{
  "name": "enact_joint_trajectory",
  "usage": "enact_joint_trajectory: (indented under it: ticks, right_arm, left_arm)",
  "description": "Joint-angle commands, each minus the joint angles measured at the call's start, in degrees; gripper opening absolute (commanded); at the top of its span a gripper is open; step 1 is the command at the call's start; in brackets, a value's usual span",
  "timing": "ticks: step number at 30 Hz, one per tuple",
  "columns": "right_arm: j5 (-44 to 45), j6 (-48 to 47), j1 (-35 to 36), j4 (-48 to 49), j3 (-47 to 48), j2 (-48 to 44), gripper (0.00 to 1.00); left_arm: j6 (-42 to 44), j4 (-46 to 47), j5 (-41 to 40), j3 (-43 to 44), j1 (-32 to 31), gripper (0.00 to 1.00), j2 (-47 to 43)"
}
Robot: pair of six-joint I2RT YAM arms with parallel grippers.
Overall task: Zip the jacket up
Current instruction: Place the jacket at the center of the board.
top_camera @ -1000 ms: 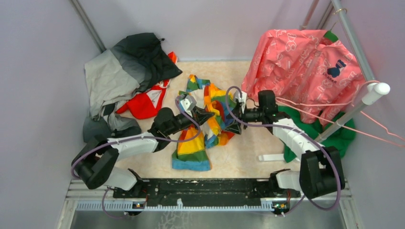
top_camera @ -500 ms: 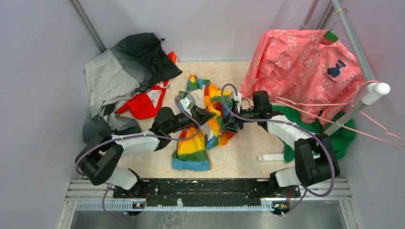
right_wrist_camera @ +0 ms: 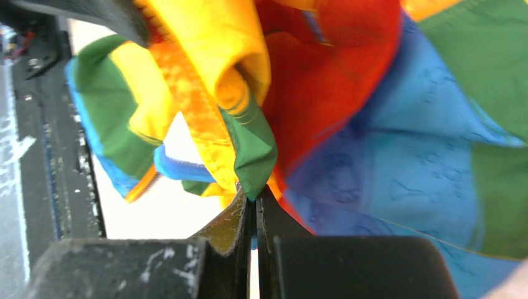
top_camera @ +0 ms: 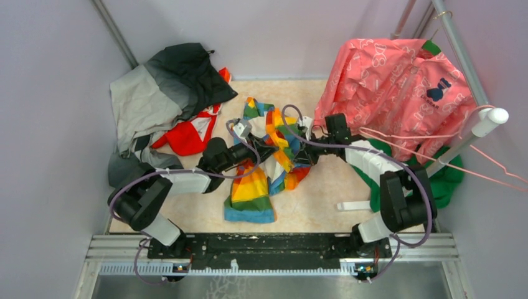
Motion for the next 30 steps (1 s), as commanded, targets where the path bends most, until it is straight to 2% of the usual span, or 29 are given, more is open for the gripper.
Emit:
enact_joint_trajectory:
  ticks: [1, 4, 7, 15, 19, 25, 30]
  right_arm:
    - [12.39, -4.04, -0.13, -10.49, 7.58, 3.91, 0.0]
    - [16.94, -3.13, -0.14, -12.28, 9.4, 6.56, 0.0]
    - [20.62, -2.39, -0.14, -13.44, 10.91, 8.55, 0.0]
    - [23.56, -4.18, -0.9, -16.6, 12.03, 10.62, 0.01]
    - [24.31, -3.91, -1.43, -16.51, 11.98, 11.45, 0.12]
    - [23.77, -3.83, -1.86, -16.89, 11.85, 9.66, 0.32]
    - [22.32, -3.62, -2.67, -16.09, 10.16, 5.08, 0.41]
  left_arm:
    - [-3.11, 0.57, -3.64, -0.57, 2.41, 0.44, -0.47]
    - [-2.63, -3.39, -6.35, -0.93, 3.17, 0.59, -3.29]
    - [-1.82, -9.9, -8.0, -1.18, 3.37, 0.66, -7.56]
    - [-8.65, -14.98, -2.51, -6.25, 3.5, 0.68, -15.72]
    - [-13.29, -15.85, -1.87, -10.02, 3.47, 0.67, -20.06]
    - [-16.93, -23.38, -2.57, -13.56, 3.47, 0.68, -28.62]
    - [-17.36, -28.37, -4.72, -15.8, 3.44, 0.68, -35.64]
